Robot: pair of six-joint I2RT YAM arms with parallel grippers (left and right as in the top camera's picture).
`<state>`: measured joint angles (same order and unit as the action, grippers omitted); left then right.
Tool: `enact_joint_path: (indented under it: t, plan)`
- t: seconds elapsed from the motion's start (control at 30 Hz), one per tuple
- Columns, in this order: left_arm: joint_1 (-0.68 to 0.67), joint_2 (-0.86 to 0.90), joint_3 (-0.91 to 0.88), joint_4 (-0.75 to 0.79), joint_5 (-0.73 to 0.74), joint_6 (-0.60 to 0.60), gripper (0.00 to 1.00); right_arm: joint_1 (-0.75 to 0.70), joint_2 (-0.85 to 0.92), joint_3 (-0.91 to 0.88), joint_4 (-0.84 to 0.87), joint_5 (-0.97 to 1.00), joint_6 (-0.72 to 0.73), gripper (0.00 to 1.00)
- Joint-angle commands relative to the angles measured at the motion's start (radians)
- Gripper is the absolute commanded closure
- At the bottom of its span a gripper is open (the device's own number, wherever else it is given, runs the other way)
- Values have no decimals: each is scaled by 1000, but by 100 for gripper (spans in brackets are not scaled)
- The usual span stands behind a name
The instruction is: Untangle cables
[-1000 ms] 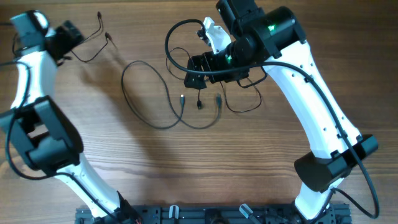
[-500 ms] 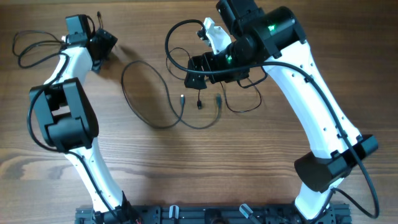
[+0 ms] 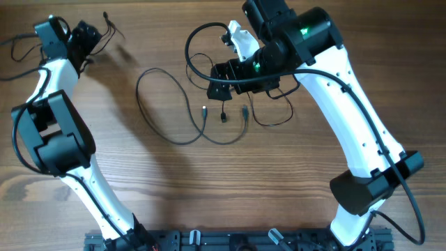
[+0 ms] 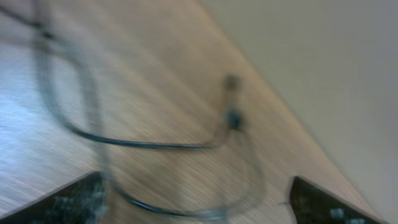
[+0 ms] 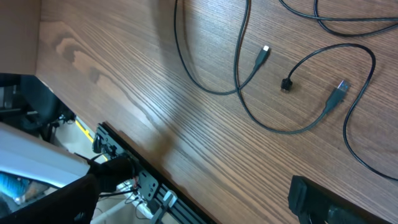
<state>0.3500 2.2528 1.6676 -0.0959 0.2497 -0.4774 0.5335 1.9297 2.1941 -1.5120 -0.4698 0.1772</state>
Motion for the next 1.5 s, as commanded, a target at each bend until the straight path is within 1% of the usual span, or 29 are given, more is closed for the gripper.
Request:
enact_joint_path:
  t: [0.0,0.03,0.07,0.13,0.2,0.23,0.27,0.3,0.33,0.37,0.4,0.43,0.5,0.57,0.67,0.7,0.8,0.83,0.97,1.07,1.17,1.23,1.27,1.3,1.37,1.4,1.43,1.47]
  plan:
    - [-56,-183,33,-60,324,37,0,4,2,-10,9,34,-12,0]
    - [-85,-223,33,-142,454,37,0,4,3,-10,4,97,30,0]
    - [-114,-241,33,-225,511,37,0,4,2,-10,-4,185,109,0]
    - [-182,-244,32,-417,517,56,0,2,2,-10,-14,301,190,0]
    - [-269,-233,32,-603,486,193,0,-11,2,-10,-19,358,219,0]
    - [-351,-217,32,-701,348,237,0,-37,2,-10,-27,366,218,0]
    - [-412,-207,31,-754,207,235,0,-57,2,-10,-37,367,218,0]
    - [-451,-196,31,-788,121,232,0,-80,2,-10,-50,367,215,0]
    - [-500,-187,31,-832,-4,158,0,-102,2,-10,-65,367,214,0]
    - [-520,-183,31,-848,-62,109,0,-119,2,-10,-76,367,212,0]
    - [-549,-180,31,-871,-152,6,0,-148,2,-10,-95,367,182,0]
    - [-559,-179,31,-889,-177,-26,0,-154,2,-10,-97,365,165,0]
    - [-562,-179,31,-927,-173,-94,0,-157,2,-10,-96,366,144,0]
    - [-558,-177,31,-908,-214,-93,0,-157,3,-10,-89,366,137,0]
    - [-533,-177,31,-820,-364,-98,0,-157,3,-10,-68,366,138,0]
    - [-513,-177,31,-805,-415,-138,0,-157,3,-10,-66,366,140,0]
    - [-469,-157,31,-794,-423,-264,0,-157,3,-10,-43,365,141,0]
    - [-465,-139,31,-779,-422,-285,0,-157,2,-10,-33,365,141,0]
    - [-466,-65,31,-669,-396,-294,0,-157,3,-10,0,387,137,0]
    - [-465,-39,31,-638,-397,-294,4,-157,3,-10,-2,476,137,0]
    - [-466,-14,31,-628,-397,-294,7,-157,2,-10,-4,504,136,0]
    - [-466,2,31,-629,-397,-294,19,-157,2,-10,3,503,137,0]
    - [-466,10,31,-630,-397,-294,30,-157,3,-10,19,503,137,0]
    - [-470,19,31,-629,-394,-294,33,-157,2,-10,43,503,137,0]
    - [-475,21,31,-628,-393,-294,33,-157,2,-10,76,503,137,0]
    - [-477,21,31,-624,-393,-294,39,-157,2,-10,90,503,138,0]
    - [-478,21,31,-625,-393,-294,50,-157,2,-10,113,503,138,0]
    - [-478,21,31,-625,-393,-294,60,-157,2,-10,124,503,138,0]
